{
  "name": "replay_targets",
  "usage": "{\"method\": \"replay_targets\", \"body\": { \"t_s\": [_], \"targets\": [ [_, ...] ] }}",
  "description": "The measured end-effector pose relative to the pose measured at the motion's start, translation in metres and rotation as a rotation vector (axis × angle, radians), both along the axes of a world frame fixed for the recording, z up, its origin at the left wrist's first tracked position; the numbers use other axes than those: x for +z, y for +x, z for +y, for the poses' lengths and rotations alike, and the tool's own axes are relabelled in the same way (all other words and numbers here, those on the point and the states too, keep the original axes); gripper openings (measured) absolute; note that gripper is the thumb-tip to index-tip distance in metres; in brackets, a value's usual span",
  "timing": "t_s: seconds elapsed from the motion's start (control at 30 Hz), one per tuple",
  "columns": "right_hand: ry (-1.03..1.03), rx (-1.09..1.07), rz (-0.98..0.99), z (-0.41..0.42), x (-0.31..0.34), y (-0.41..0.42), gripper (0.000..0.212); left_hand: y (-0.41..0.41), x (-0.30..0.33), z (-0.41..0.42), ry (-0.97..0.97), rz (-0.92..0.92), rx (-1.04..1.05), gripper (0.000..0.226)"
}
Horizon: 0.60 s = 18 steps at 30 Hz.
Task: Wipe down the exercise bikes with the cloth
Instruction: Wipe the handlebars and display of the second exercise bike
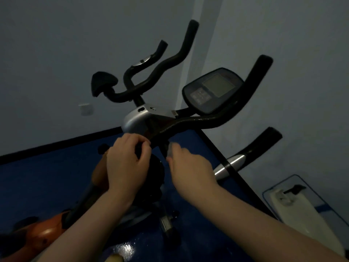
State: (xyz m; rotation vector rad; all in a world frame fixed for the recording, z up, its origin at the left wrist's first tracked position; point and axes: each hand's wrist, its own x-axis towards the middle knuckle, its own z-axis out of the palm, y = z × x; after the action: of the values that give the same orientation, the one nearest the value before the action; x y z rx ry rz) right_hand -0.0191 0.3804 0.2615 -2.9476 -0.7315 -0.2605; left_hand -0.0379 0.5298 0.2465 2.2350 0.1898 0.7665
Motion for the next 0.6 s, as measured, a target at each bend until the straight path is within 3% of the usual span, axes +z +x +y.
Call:
{"method": "replay_targets", "body": {
  "t_s": [0.1,0.2,0.27,0.37,0.47,0.53,0.6],
  "targets": [
    [-0.058,0.287,-0.129,-0.043,0.010,-0.020,0.034,-0.004,0.008,-0.003,0.115,-0.047,-0.136,0.015],
    [-0.022,0.525,-0.260,-0.107,0.028,0.001,0.025,0.003,0.022,-0.017,0.163,-0.074,-0.404,0.016],
    [0.128,0.374,-0.422,-0.134,0.036,0.009,0.027,0.014,0.033,-0.031,0.100,-0.022,-0.508,0.014],
    [0.363,0.065,-0.564,-0.103,0.001,-0.003,0.027,0.026,0.034,-0.048,0.122,0.101,-0.554,0.008],
    [0.232,0.252,-0.597,-0.080,-0.025,-0.011,0.024,0.028,0.026,-0.048,0.237,0.190,-0.523,0.012],
    [0.113,0.366,-0.614,-0.109,0.000,0.006,0.027,0.028,0.024,-0.045,0.320,0.185,-0.520,0.010],
    [0.026,0.326,-0.728,-0.139,0.027,0.025,0.029,0.027,0.025,-0.044,0.370,0.178,-0.537,0.010]
  ]
}}
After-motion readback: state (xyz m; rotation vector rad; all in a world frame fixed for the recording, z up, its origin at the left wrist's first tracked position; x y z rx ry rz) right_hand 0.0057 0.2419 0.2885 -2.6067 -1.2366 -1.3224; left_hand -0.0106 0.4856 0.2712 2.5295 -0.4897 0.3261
